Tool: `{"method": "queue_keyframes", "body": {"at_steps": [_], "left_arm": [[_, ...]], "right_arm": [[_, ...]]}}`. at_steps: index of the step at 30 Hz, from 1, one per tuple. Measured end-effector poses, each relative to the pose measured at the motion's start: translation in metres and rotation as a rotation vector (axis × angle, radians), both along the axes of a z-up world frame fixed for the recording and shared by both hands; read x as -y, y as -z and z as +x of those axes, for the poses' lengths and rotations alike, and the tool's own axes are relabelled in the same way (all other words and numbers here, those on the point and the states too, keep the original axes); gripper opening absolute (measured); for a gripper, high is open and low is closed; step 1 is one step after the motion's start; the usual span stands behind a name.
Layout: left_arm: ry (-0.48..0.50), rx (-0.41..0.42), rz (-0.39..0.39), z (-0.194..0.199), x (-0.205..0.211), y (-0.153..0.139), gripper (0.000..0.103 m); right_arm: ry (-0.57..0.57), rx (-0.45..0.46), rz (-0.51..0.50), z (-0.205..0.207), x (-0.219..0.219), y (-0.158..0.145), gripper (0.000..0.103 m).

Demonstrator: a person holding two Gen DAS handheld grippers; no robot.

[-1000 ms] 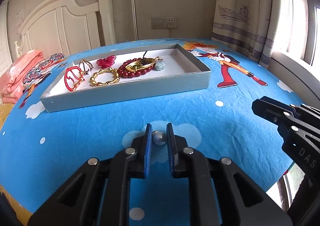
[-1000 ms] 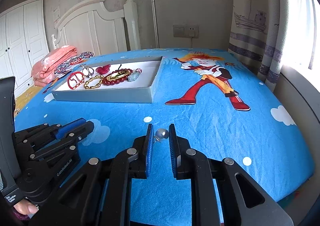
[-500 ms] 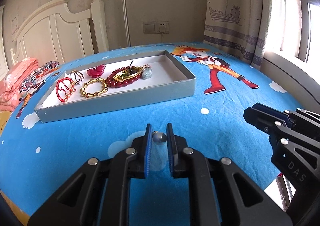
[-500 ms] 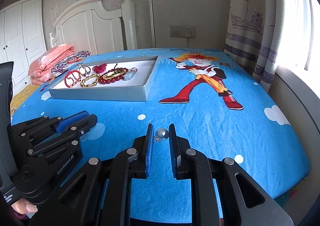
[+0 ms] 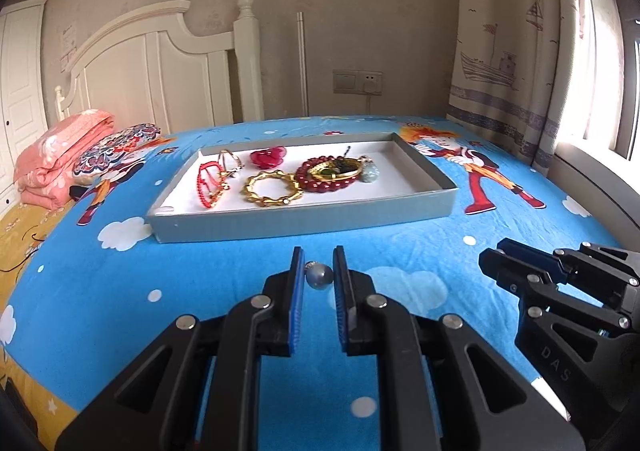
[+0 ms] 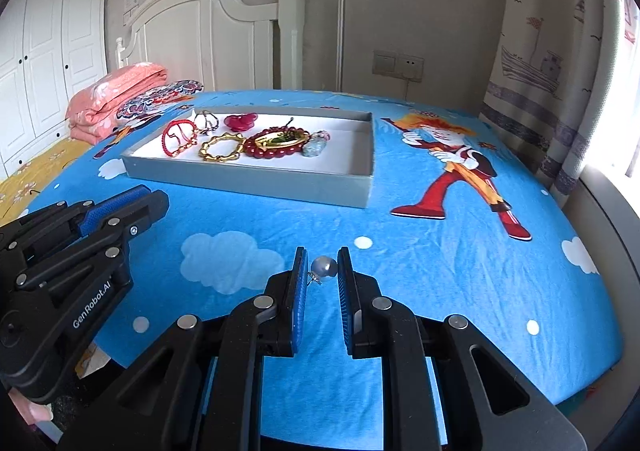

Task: Organize jewelry
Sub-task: 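Carry the pearl in the right gripper over the tray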

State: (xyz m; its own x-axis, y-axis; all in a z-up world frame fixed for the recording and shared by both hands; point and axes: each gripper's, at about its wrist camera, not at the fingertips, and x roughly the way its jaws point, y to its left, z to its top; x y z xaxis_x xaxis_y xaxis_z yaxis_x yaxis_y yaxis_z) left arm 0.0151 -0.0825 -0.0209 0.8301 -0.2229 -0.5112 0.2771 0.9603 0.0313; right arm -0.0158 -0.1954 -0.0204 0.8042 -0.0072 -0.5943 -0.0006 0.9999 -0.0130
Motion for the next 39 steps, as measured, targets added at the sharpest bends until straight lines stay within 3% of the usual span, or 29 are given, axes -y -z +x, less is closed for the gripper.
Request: {"method": "queue_keyframes", "body": {"at_steps": [16, 31, 39], "left_arm": [[-0.095, -0.043, -0.021, 0.019, -0.069, 0.009, 0.014], [-0.061, -0.058, 0.012, 0.090, -0.055, -0.030, 0.014], [-0.045, -0.112, 0.029, 0.140, -0.037, -0.032, 0.014]], "right_arm": [[-0.069, -0.009, -0.058, 0.022, -0.058, -0.005, 0.015], [-0.031, 0.033, 0.002, 0.084, -0.038, -0.039, 0.015], [-0.007, -0.005, 0.025, 0.122, -0.025, -0.036, 0.015]]}}
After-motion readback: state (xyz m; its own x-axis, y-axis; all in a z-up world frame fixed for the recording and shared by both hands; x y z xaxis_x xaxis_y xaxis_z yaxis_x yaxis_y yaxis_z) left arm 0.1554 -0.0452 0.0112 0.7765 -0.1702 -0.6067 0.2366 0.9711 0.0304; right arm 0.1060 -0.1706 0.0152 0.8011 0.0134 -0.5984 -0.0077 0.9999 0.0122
